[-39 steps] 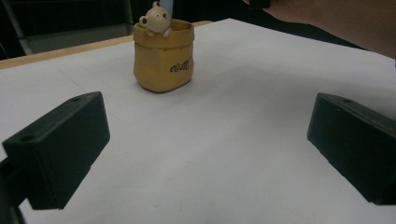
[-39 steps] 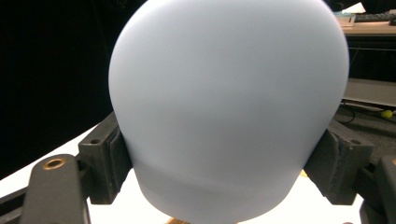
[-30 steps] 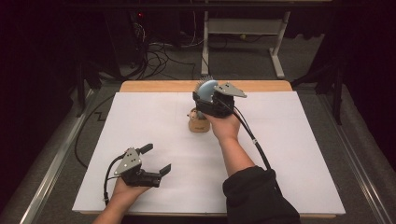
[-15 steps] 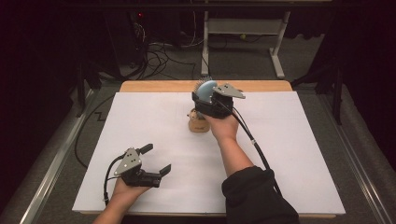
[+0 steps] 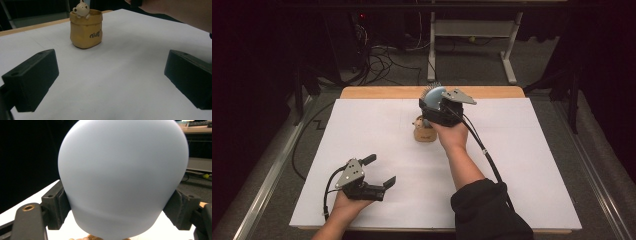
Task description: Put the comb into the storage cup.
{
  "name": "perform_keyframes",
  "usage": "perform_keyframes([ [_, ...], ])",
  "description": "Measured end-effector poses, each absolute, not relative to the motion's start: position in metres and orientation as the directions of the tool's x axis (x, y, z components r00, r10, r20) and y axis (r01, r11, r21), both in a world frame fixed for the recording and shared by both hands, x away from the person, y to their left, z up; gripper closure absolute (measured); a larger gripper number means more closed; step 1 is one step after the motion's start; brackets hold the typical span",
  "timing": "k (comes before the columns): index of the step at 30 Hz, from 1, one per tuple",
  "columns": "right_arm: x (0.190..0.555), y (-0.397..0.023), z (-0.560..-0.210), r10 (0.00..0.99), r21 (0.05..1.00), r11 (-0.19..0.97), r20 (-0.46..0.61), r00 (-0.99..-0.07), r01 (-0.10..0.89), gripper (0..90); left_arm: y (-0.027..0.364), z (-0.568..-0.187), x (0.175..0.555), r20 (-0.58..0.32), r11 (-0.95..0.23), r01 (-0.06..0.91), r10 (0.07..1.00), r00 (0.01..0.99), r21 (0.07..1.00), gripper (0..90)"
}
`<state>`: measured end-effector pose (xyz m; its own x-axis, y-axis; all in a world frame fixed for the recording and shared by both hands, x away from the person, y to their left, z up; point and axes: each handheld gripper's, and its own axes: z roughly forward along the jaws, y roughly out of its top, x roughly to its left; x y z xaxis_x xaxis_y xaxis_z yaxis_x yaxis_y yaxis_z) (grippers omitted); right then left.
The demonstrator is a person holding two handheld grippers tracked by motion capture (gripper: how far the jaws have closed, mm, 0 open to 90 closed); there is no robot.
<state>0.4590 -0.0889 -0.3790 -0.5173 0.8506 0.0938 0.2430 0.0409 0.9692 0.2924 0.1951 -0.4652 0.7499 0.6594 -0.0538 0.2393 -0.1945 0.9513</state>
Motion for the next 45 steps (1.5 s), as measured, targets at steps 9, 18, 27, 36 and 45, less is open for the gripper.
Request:
perform_keyframes([
  [9,0.459,-0.094,-0.379,0.860,0.967,0.030,0.105,-0.499,0.254,19.0,0.196,-0.465,0.292,-0.060,-0.187,0.241,0.659,0.750,0.952,0.2],
  [18,0.459,-0.100,-0.378,0.868,0.965,0.031,0.103,-0.486,0.260,17.8,0.196,-0.465,0.293,-0.062,-0.188,0.243,0.659,0.750,0.952,0.2],
  [27,0.458,-0.107,-0.378,0.875,0.963,0.022,0.111,-0.471,0.268,16.2,0.195,-0.465,0.293,-0.055,-0.199,0.244,0.658,0.751,0.949,0.3],
  [36,0.459,-0.118,-0.380,0.880,0.959,-0.006,0.140,-0.453,0.284,15.2,0.193,-0.466,0.292,-0.045,-0.211,0.241,0.657,0.752,0.947,0.3],
  [45,0.457,-0.125,-0.382,0.880,0.956,-0.015,0.151,-0.450,0.293,14.4,0.193,-0.466,0.293,-0.044,-0.209,0.239,0.658,0.752,0.948,0.3],
])
